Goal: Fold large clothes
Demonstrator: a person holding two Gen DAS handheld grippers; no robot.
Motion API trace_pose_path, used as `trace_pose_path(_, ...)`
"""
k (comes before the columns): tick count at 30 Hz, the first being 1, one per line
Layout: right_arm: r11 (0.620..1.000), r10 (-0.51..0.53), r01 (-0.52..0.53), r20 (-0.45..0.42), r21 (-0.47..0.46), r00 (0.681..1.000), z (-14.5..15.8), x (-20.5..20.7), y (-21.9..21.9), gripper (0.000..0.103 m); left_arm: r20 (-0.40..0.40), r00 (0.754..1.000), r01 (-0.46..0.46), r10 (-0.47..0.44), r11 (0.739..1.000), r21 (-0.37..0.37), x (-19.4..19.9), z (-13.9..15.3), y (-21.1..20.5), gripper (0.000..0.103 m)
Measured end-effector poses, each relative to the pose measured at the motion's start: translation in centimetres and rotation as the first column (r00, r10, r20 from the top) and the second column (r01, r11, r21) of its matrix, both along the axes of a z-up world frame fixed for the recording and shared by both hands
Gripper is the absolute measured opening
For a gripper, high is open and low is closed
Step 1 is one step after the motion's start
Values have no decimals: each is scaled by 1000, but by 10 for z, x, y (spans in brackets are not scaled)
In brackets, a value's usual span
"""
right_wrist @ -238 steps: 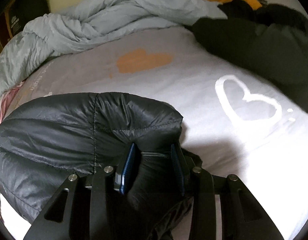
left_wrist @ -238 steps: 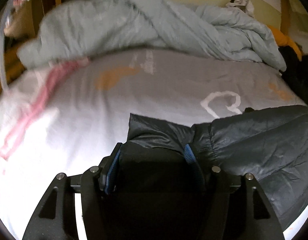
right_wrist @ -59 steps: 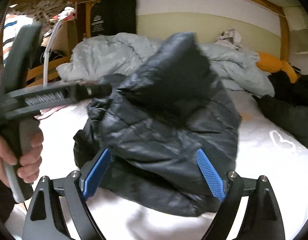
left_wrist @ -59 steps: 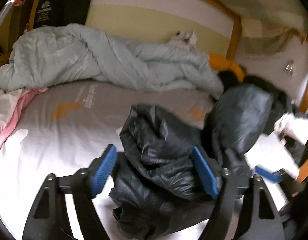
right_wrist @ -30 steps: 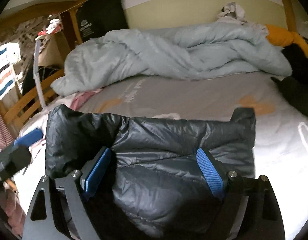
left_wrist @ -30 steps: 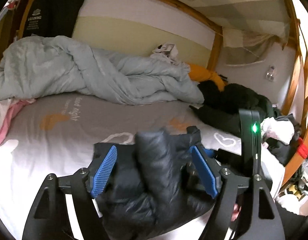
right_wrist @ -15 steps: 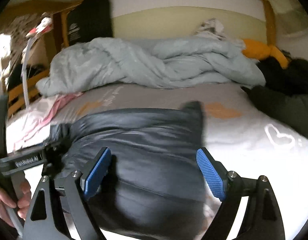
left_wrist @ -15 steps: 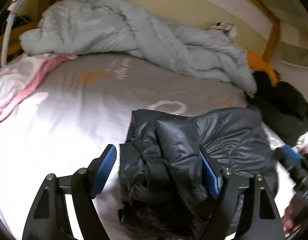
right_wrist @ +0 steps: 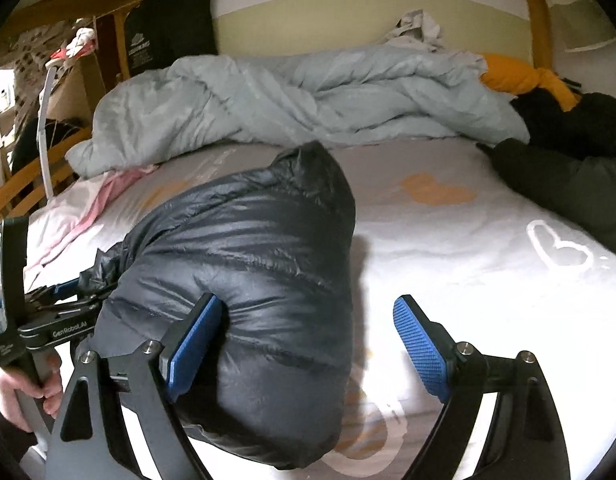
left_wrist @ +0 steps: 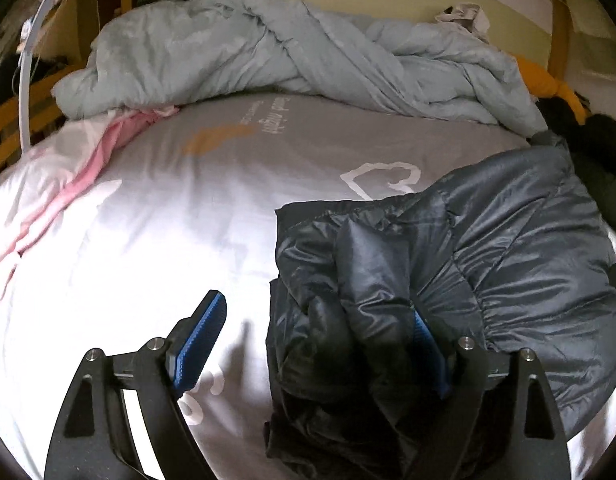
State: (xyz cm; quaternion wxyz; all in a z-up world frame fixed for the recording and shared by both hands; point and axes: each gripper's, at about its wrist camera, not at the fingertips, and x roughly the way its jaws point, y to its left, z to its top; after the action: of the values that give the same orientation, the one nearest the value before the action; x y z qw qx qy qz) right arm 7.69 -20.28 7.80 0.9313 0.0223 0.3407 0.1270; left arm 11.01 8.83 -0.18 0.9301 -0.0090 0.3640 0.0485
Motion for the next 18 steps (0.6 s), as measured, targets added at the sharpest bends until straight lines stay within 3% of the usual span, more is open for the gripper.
trace_pose_path(3,1000,11,-11,-81,3,997,-16,11,-2,95,18,1000,12,-14,998,64,0,-7,-7,86)
trace_pose_path(7,991,13,8,-153,135,988,-33,18,-15,96,-43,999,14,-15,1000,-23,9,-19,5,86)
trace_pose_path(11,996,13,-2,-131,87,991,-36,16,-10,99,-63,998,20,-23,999,-39,10,-12,6,86)
trace_pose_path(12,997,10,-1,-124,71,992,-35,15,-9,99,-63,998,21,-25,997,-69,9,-8,9,86)
trace_pose_path(14,999,-1,4,-104,32,995,-30,10,-8,99,-81,996,15,-32,978,-206,6,0,22,86)
trace_pose_path(18,1000,-10,11,-82,12,997,-21,7,-12,99,-145,989,-34,-42,873,-486,3,1,46,87)
